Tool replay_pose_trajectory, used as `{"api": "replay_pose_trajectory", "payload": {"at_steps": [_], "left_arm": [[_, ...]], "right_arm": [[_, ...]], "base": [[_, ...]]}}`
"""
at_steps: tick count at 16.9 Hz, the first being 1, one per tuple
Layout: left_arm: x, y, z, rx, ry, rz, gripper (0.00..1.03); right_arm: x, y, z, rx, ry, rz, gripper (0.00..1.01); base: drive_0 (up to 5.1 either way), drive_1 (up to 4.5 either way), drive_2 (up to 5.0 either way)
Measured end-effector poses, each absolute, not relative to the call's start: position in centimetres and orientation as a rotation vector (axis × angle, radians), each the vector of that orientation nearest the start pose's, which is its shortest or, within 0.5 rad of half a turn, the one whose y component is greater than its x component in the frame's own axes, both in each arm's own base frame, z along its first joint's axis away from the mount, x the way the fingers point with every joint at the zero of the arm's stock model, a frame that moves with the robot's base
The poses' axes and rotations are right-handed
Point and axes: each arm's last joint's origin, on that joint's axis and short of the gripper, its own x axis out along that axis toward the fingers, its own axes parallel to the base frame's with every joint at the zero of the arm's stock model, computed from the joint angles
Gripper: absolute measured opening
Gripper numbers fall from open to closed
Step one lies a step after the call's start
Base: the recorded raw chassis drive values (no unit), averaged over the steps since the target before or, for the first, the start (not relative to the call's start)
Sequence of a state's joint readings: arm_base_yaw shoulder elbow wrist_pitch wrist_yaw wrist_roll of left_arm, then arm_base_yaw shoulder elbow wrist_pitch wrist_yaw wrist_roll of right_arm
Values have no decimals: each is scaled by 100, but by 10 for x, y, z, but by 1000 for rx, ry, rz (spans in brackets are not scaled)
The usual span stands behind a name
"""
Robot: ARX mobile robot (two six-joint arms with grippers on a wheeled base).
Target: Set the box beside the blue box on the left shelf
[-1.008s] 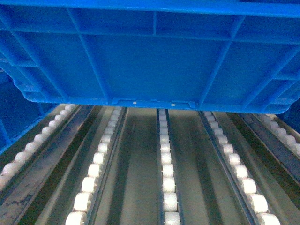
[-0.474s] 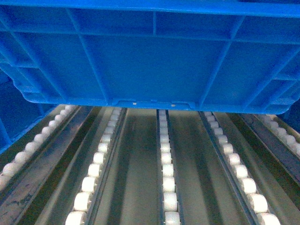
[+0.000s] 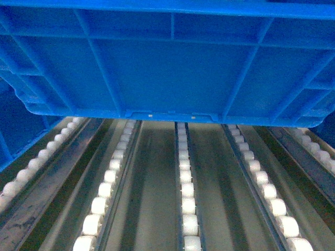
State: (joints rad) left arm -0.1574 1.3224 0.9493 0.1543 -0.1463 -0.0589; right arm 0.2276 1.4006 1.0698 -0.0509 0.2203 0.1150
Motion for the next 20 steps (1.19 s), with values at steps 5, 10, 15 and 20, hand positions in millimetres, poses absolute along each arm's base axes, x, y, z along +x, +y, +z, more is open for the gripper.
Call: {"api": "replay_pose_trajectory", "payload": {"at_steps": [5,10,15,20], "left_arm": [[296,-43,305,-26,216,-5,8],[296,-43,305,-26,216,-5,8],[296,-43,305,-26,216,-5,8],[296,-43,305,-26,216,-5,8]], "right_arm": [[309,65,305,29,372,-14,20],[309,65,305,29,372,-15,20],[309,65,305,29,372,-14,20],[309,65,305,29,372,-14,20]], "base": [[0,0,0],[0,0,0],[0,0,0],[0,0,0]]}}
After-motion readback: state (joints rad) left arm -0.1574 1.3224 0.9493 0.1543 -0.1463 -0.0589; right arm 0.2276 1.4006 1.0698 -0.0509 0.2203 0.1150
